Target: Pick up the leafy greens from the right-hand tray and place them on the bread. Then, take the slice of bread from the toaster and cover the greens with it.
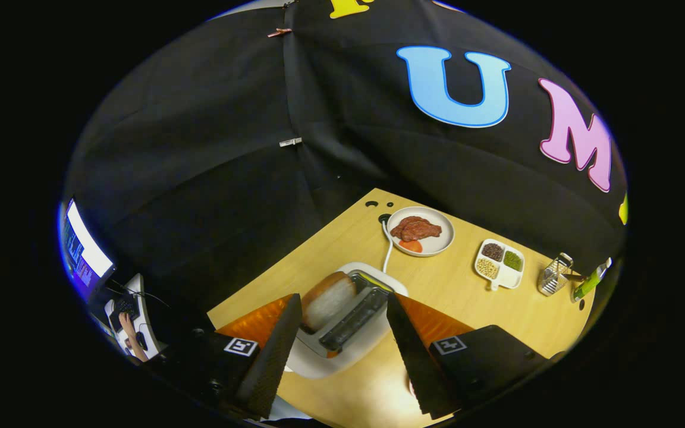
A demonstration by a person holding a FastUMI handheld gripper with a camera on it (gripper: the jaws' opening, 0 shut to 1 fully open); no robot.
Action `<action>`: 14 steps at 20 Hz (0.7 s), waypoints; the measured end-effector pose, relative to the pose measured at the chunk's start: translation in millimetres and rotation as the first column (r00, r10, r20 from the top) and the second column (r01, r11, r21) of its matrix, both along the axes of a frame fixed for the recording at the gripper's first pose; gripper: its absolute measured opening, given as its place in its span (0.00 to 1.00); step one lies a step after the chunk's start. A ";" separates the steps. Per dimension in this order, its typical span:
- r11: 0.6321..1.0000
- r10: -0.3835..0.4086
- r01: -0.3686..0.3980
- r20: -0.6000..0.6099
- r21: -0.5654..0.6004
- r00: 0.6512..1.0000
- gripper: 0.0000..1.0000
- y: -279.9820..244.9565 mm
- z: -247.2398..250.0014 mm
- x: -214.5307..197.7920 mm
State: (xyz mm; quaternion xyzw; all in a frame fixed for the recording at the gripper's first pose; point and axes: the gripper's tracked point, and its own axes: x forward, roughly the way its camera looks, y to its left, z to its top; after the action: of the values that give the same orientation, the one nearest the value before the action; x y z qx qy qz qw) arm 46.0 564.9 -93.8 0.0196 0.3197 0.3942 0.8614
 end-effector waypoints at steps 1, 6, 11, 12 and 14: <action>1.000 -0.002 0.002 -0.020 -0.001 1.000 0.91 11.2 -3.1 -0.8; 0.985 -0.152 0.142 -0.112 -0.095 0.982 0.92 33.3 -41.8 19.0; 0.961 -0.232 0.208 -0.118 -0.184 0.965 0.85 44.8 -63.3 29.4; 0.959 -0.237 0.212 -0.122 -0.187 0.964 0.80 47.8 -66.5 29.5; 0.959 -0.241 0.213 -0.147 -0.185 0.959 0.67 54.6 -71.3 26.2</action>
State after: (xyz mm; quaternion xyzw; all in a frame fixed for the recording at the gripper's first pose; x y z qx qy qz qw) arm 72.2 619.6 -165.1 0.0172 0.4187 0.2612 0.8696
